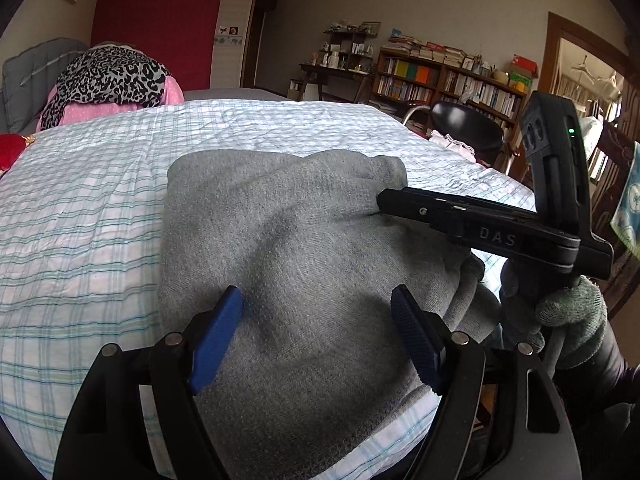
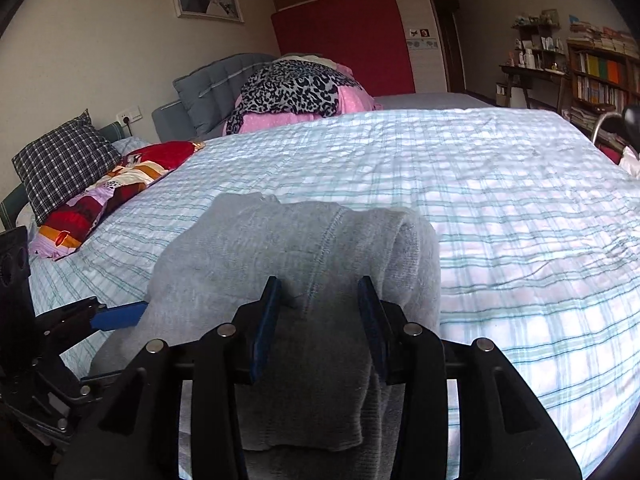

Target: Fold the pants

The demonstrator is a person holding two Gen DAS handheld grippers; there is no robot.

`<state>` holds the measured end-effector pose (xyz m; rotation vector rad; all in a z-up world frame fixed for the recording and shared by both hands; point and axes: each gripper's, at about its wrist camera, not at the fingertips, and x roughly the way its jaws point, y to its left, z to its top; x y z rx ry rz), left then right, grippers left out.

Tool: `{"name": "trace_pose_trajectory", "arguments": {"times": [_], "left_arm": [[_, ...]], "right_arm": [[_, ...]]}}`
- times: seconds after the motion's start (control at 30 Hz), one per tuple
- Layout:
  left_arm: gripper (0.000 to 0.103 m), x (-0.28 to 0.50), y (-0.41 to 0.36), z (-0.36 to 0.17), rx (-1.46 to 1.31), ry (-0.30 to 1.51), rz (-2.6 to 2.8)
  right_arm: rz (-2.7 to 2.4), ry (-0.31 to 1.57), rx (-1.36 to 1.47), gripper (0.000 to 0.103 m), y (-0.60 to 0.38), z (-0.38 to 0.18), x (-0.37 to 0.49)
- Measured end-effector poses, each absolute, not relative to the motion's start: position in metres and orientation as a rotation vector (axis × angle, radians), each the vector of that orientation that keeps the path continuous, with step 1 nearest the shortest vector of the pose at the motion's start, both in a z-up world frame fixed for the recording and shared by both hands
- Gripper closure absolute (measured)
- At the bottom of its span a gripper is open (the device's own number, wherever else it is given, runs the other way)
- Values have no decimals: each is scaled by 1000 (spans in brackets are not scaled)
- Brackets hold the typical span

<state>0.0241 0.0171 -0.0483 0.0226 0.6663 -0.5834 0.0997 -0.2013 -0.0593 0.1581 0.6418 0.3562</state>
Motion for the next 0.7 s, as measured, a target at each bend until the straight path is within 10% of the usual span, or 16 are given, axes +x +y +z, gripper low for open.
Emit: {"name": "trace_pose_trajectory", "arguments": {"times": [0.7], "left_arm": [[26,21,41,-34,-43,689,-543]], "right_arm": [[268,591,108,55,-220,-81,33]]}}
